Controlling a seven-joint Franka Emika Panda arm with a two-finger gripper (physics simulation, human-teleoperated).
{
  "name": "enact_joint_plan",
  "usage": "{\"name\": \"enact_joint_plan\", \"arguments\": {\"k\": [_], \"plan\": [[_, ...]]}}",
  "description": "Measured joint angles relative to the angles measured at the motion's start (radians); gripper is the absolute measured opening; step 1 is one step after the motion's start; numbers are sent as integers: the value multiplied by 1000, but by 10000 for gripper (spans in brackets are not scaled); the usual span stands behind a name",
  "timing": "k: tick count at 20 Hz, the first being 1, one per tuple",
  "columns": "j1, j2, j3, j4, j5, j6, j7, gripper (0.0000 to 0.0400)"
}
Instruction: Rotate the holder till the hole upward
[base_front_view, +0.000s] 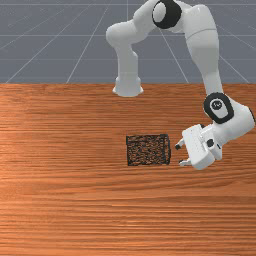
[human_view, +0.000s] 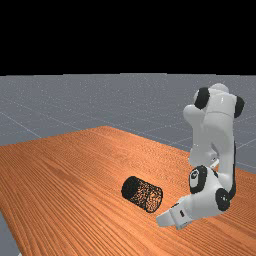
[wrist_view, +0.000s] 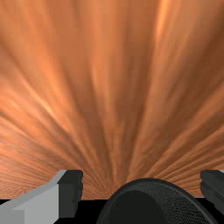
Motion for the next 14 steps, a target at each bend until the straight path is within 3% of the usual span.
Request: {"name": "enact_joint_plan", "arguments": {"k": [2,7,14], "plan": [[-6,-11,-2,-23,-3,20,0,399],[-16,91,-23,150,-10,-85,-41,400],[-9,9,-25,7,-22,-18,-12,400]]}}
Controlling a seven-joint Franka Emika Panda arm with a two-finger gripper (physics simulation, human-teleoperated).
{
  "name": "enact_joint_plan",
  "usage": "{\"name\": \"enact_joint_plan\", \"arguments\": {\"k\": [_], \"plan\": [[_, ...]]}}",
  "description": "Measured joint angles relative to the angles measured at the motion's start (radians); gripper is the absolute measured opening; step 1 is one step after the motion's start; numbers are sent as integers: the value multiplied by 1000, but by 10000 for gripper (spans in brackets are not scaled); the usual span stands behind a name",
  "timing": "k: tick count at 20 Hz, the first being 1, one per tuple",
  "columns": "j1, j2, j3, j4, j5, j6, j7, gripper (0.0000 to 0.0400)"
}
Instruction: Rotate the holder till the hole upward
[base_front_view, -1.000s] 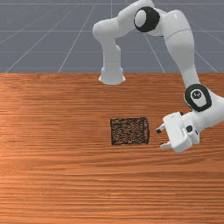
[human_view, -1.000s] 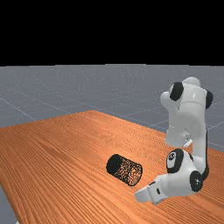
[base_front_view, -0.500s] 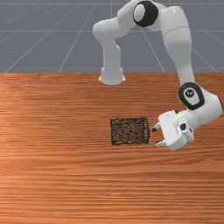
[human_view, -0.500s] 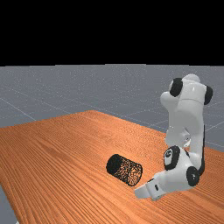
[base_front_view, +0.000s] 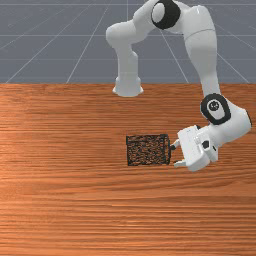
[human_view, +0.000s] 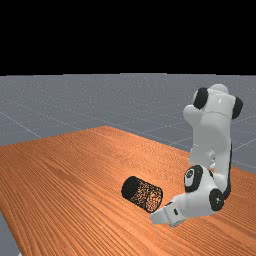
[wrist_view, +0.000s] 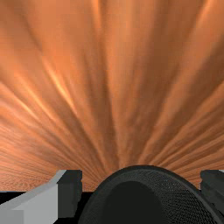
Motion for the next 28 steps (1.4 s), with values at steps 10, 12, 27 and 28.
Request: {"name": "enact_joint_plan", "arguments": {"k": [10,12,27,28], "plan": [[-41,-82,-58,-200,-88,161,-1,400],[-62,-90,-41,-196,-59,178,-15,400],[43,-78,-52,-199,-81,76,93,400],[49,-65,-66,-195,-97,57,97,400]]}}
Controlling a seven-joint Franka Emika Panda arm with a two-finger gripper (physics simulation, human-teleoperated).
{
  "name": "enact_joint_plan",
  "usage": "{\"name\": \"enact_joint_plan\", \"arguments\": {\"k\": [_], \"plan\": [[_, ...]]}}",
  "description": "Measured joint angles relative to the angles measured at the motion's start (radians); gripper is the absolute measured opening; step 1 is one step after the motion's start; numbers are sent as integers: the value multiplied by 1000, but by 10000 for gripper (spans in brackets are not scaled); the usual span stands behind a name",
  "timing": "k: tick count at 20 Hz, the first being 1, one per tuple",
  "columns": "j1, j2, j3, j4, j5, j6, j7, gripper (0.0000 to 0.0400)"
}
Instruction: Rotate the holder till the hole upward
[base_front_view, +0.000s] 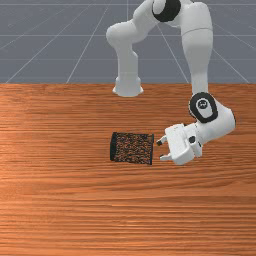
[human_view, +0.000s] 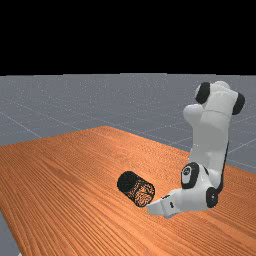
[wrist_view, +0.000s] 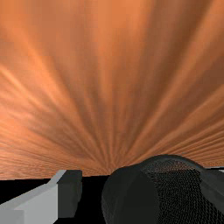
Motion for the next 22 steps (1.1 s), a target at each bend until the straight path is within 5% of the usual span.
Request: {"name": "enact_joint_plan", "arguments": {"k": [4,5,12,13,15,16,20,22], "plan": [[-25,-29,-37,-90,-48,80,9,400],[-42,-76,-39,-162,-80,186,2,400],[-64,-125,-43,-200,-64,202,-17,400],[-63,-137,-45,-206,-65,198,-21,243],[-60,-136,-44,-203,-65,160,-55,91],[-47,-149,-66,-240,-108,210,-7,58],[-41,-189,-92,-289,-167,253,-10,31],[-13,-246,-128,-353,-289,313,1,24]]}}
